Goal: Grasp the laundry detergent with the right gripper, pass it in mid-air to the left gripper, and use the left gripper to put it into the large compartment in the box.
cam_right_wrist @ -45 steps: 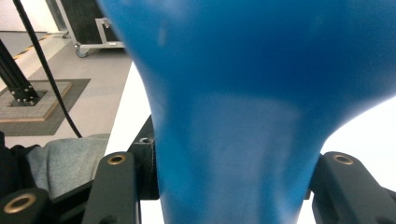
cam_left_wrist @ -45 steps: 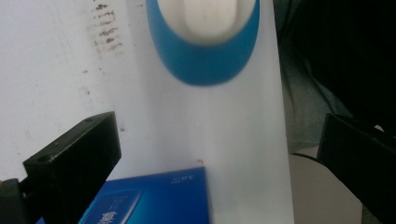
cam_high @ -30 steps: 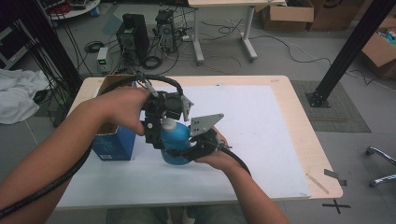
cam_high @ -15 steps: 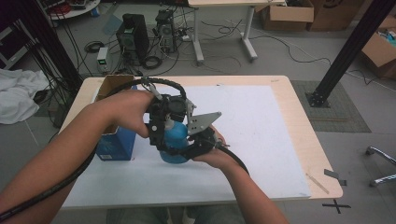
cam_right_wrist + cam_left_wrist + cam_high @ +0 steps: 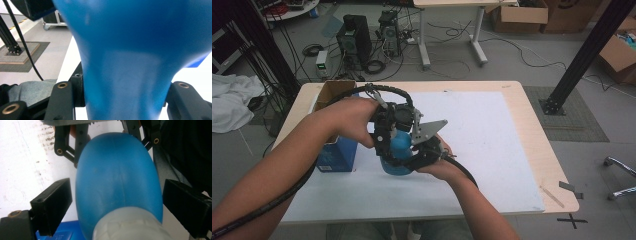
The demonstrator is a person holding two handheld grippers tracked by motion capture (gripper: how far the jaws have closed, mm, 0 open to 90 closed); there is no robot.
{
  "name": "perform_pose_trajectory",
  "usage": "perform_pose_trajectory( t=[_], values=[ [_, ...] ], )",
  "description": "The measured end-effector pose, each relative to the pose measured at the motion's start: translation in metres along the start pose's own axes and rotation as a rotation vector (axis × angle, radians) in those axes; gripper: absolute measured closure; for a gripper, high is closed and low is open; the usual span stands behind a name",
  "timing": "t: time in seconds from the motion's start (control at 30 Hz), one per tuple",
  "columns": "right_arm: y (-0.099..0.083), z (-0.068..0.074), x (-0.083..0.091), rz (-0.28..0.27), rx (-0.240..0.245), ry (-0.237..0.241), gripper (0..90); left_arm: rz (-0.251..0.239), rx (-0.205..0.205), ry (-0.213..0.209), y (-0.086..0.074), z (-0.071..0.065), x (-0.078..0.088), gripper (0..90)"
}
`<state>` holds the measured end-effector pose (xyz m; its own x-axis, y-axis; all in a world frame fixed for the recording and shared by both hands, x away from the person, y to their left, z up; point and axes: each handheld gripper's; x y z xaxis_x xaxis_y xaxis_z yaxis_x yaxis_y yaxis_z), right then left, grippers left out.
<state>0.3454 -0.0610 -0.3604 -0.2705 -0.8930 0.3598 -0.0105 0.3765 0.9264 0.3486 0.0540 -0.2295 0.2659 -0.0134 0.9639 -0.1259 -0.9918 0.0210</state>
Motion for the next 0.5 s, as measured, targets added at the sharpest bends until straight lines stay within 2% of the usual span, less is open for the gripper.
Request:
perform_pose_trajectory(
  t=[0.5],
  values=[
    [0.0001, -0.0003, -0.0017, -0.007, -0.008, -0.005, 45.3, 0.030, 0.020, 0.019, 0.0007, 0.0011, -0.0009, 18.2]
  ],
)
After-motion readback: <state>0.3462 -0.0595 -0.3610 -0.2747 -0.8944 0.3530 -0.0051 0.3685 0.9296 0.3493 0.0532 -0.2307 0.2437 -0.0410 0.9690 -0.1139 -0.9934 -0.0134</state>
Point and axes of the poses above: each handheld gripper's, and its own axes: x roughly backward along the jaws, y roughly out of its top, z roughly to its left, and after that the axes turned 14 degrees about -y, right-handed
